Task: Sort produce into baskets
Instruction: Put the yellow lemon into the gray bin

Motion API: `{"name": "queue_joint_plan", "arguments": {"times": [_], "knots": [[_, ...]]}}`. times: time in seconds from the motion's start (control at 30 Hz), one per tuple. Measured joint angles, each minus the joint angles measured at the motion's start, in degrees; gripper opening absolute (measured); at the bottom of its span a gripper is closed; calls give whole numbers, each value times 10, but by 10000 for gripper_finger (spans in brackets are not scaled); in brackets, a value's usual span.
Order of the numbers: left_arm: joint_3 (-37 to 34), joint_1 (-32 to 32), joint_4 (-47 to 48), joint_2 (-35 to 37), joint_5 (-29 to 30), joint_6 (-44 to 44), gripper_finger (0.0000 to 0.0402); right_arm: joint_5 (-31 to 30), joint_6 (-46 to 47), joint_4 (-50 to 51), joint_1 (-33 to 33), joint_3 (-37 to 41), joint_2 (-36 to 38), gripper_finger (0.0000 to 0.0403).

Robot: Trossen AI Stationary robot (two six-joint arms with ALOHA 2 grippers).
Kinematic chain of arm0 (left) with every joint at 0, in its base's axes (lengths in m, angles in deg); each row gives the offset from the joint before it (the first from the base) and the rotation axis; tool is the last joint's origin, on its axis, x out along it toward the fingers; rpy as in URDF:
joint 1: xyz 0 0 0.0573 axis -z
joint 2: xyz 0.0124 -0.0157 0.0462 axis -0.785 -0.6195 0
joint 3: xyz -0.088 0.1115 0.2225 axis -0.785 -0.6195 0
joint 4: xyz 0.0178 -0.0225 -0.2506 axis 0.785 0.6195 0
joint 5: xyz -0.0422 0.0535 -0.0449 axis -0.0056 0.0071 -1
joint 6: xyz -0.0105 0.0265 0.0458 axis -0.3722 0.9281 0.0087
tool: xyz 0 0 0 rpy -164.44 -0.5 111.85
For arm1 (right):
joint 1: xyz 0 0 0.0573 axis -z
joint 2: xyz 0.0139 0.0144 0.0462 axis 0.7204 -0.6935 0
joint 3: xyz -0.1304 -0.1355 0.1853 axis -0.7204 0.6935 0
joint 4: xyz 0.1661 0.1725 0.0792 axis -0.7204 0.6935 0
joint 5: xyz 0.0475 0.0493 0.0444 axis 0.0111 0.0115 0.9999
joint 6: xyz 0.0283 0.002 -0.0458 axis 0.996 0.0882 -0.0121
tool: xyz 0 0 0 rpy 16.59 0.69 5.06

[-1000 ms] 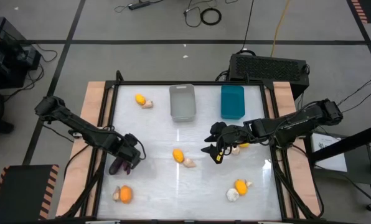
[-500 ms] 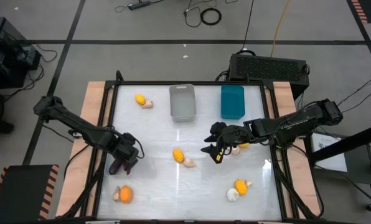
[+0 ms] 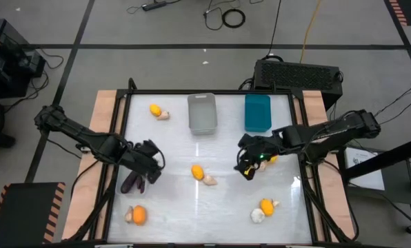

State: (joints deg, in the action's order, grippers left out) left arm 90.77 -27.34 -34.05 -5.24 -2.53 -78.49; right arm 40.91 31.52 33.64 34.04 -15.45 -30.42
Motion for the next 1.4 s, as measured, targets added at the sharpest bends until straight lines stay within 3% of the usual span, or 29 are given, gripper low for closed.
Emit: {"name": "queue_joint_plan", "arguments": {"times": [0.17, 0.33, 0.53, 0.87, 1.1, 1.4], "knots": [[0, -1, -203, -1, 72, 148, 190, -2, -67, 223, 0, -61, 0, 254], [0, -7, -327, -1, 81, 250, 190, -15, -219, 326, -4, -49, 1, 254], [0, -25, -325, -1, 81, 287, 190, -15, -320, 324, -4, 12, 0, 254], [0, -62, -320, -2, 49, 361, 190, -12, -295, 297, 16, 120, 0, 270], [0, -141, -320, -2, 19, 366, 190, -11, -349, 252, 36, 167, 0, 298], [0, -231, -320, 2, -34, 349, 190, -28, -404, 206, 70, 209, -2, 299]]}}
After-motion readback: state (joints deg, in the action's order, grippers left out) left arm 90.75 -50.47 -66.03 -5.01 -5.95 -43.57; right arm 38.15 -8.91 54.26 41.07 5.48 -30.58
